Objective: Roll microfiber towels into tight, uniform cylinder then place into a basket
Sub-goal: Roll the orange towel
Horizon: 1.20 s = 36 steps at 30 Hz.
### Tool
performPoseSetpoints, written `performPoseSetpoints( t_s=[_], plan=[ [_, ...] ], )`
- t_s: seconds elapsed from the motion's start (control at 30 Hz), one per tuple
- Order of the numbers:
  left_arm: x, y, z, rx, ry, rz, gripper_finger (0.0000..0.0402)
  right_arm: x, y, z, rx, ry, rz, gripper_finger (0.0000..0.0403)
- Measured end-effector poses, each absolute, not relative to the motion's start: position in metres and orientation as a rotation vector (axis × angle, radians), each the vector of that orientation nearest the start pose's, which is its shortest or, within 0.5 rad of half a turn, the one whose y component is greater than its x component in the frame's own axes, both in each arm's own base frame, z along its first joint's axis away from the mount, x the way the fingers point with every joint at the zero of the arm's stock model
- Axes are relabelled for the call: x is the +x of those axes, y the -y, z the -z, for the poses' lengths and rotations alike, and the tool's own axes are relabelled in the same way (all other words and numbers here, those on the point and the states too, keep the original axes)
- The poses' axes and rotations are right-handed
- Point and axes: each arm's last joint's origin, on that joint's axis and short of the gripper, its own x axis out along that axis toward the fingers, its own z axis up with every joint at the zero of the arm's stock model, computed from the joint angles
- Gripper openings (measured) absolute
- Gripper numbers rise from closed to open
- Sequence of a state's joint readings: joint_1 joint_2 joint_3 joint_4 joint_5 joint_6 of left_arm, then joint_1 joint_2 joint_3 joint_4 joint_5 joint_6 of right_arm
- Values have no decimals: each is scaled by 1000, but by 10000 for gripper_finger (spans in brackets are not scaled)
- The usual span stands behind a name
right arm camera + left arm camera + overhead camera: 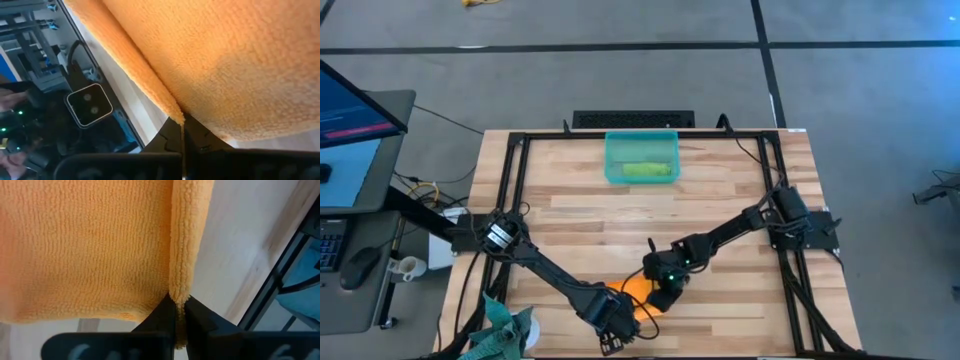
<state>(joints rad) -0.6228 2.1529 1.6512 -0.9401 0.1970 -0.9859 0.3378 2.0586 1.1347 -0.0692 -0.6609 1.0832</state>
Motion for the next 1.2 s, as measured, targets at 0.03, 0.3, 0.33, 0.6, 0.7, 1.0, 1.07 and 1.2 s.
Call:
performPoseSetpoints(
  t_s=[0.03, 0.3, 0.33, 0.6, 0.7, 1.0, 1.07, 1.2],
  plan=[
    [339, 250, -163, -457, -1598, -94, 9, 361, -145, -102, 1070, -1425, -270, 7],
    [331, 250, -162, -370, -1648, -67, 59, 358, -147, -99, 1076, -1457, -262, 8],
    [331, 251, -162, -367, -1645, -61, 69, 358, -147, -99, 1075, -1457, -263, 8],
    [323, 258, -164, -272, -1591, -102, 103, 359, -148, -99, 1071, -1449, -259, 6],
    [312, 269, -176, -218, -1517, -101, 97, 359, -148, -99, 1071, -1447, -259, 7],
    [297, 315, -182, -68, -1150, -7, 78, 359, -147, -99, 1070, -1443, -256, 8],
    [301, 312, -173, -40, -1168, -17, 75, 359, -147, -99, 1069, -1441, -254, 7],
    [312, 304, -164, 9, -1165, -34, 71, 359, -147, -99, 1068, -1442, -255, 5]
  ],
)
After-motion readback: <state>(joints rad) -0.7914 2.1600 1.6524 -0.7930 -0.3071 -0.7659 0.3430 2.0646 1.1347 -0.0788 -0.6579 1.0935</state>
